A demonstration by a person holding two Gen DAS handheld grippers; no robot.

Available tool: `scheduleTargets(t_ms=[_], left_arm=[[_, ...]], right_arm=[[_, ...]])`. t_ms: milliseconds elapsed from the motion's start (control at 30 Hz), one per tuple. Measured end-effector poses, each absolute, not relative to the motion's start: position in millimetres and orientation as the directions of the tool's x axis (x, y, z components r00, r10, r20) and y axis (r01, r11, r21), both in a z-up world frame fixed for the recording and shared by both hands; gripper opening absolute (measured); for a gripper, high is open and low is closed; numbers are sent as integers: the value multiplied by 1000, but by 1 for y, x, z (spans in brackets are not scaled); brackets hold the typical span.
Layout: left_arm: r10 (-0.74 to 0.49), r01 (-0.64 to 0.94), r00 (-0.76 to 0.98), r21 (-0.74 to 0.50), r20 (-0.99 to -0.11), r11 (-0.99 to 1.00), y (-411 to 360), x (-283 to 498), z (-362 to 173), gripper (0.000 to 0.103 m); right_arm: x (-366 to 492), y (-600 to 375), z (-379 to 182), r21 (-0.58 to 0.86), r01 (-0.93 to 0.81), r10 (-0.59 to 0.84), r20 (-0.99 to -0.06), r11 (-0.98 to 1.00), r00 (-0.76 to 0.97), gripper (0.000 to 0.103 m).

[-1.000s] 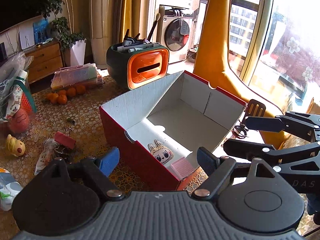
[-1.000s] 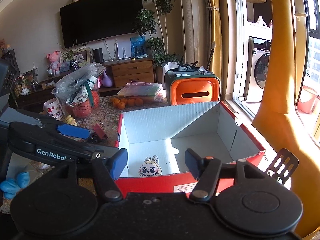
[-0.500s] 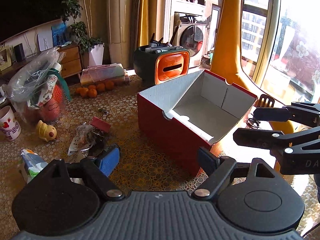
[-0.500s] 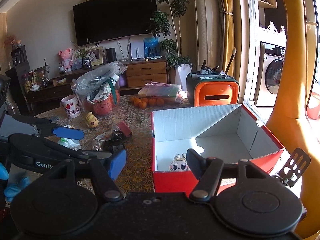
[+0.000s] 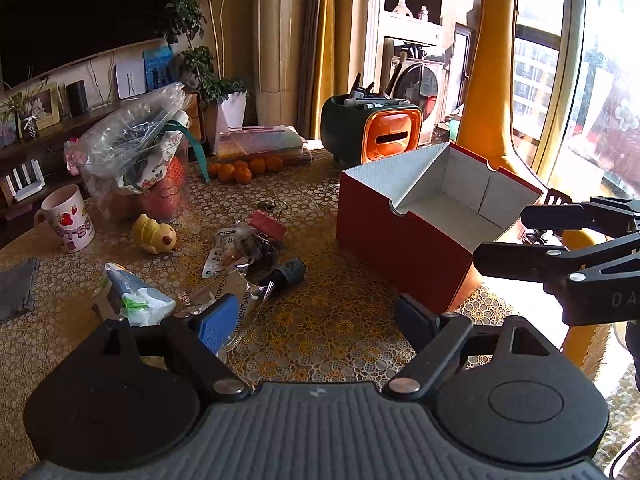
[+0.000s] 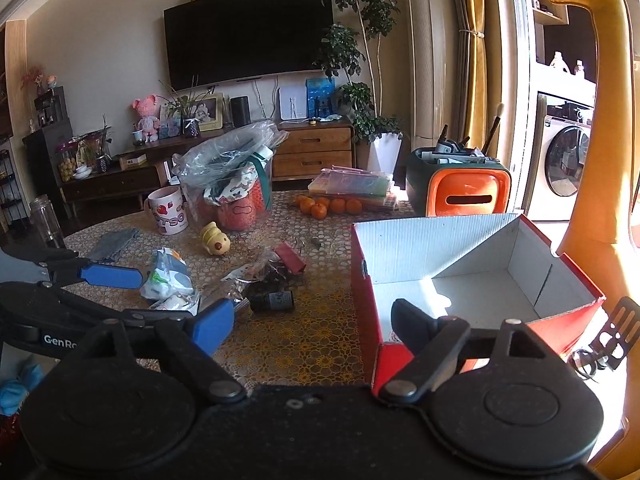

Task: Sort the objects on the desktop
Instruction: 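Withdraw both open tools from the red box back over the table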

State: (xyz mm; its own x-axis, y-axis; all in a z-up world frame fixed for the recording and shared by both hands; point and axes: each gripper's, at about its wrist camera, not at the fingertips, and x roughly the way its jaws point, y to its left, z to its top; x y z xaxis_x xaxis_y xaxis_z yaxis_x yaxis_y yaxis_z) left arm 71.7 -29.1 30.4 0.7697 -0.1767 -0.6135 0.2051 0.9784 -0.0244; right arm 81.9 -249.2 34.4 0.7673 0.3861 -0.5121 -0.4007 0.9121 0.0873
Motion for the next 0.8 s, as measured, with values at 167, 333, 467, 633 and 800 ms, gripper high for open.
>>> scheduleTargets(t_ms=[167,333,467,633,800], left_arm=[[-167,186,771,-33,-615,982,-14,61,24,85],[-166,166,772,-58,-613,984,3,53,16,86],[-158,149,778,-66,-609,987,17,47,9,87],[-145,123,784,-78,-603,989,33,47,-3,102],[-111,101,791,-51,-601,994,41,56,-15,103]], right_arm=[[77,-233,32,91,-418,403,-510,904,760,92],[76,-218,30,92,-436,420,-505,895,754,96],[76,-205,25,98,-455,437,-509,885,741,97],[84,-188,17,88,-464,438,-521,881,732,98],[98,-172,4,71,-472,432,-541,879,721,98]])
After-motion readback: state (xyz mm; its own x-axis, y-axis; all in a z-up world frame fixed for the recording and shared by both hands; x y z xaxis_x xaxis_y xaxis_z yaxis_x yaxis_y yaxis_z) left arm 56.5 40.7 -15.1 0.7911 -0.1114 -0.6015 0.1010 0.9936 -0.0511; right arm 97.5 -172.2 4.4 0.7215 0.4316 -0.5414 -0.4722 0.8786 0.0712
